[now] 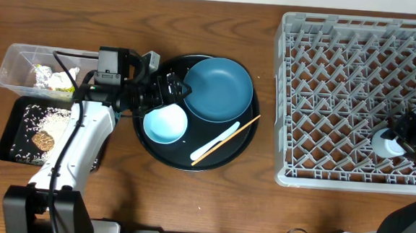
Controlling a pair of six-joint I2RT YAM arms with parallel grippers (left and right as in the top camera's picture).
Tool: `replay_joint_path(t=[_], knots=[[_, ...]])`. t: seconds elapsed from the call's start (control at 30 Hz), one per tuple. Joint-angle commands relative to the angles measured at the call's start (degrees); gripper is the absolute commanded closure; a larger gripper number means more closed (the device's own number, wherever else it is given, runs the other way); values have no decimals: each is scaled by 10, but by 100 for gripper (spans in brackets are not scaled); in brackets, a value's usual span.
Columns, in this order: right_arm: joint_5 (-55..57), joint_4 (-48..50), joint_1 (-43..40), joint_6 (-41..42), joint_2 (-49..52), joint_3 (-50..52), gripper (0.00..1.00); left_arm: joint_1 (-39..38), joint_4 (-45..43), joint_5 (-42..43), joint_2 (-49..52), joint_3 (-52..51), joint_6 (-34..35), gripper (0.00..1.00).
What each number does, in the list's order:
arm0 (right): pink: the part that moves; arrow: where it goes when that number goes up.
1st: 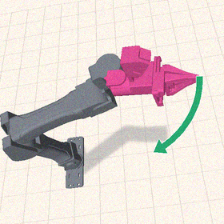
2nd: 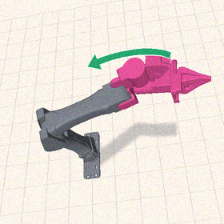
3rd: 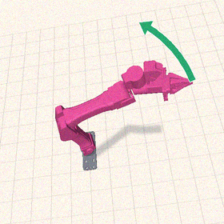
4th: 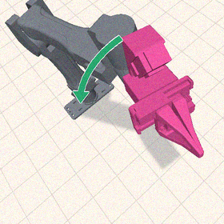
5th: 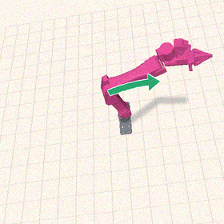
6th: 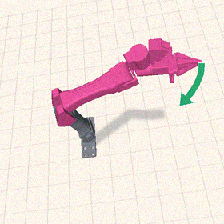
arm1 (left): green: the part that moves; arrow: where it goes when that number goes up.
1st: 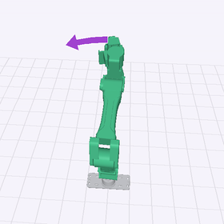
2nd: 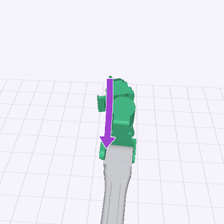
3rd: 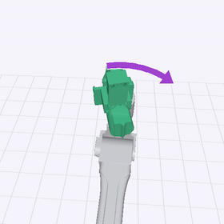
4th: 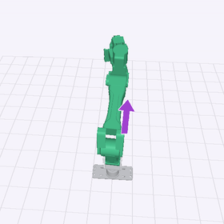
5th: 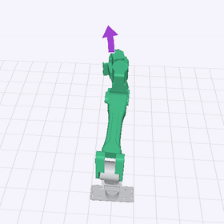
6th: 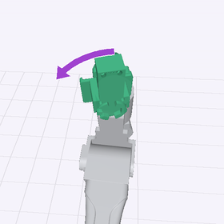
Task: Sort waste into correct bins and load items into the dishwasher rack
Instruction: 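Lower the light-blue cup upside down into the rack's right side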
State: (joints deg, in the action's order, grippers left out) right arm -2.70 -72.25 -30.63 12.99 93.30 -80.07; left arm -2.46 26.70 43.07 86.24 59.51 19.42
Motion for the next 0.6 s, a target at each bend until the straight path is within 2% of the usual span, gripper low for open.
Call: replay_joint_path(t=[0.0,0.3,0.33,0.4,0.5,0.57], knots=[[-5,-2,-5,-4,4,3,99,2,1,-5,-1,5,-8,2],[-5,-2,-5,-4,4,3,92,2,0,-5,-1,5,-7,2],[-5,-2,-5,-4,4,3,87,2,1,-5,-1,5,-8,2],[-5,-2,-5,-4,4,3,70,2,1,-5,-1,5,-8,2],[-5,-2,-5,-4,4,3,58,2,1,-5,-1,5,-8,2],[-5,-2,-5,-4,4,3,56,2,1,-5,-1,5,-8,2]])
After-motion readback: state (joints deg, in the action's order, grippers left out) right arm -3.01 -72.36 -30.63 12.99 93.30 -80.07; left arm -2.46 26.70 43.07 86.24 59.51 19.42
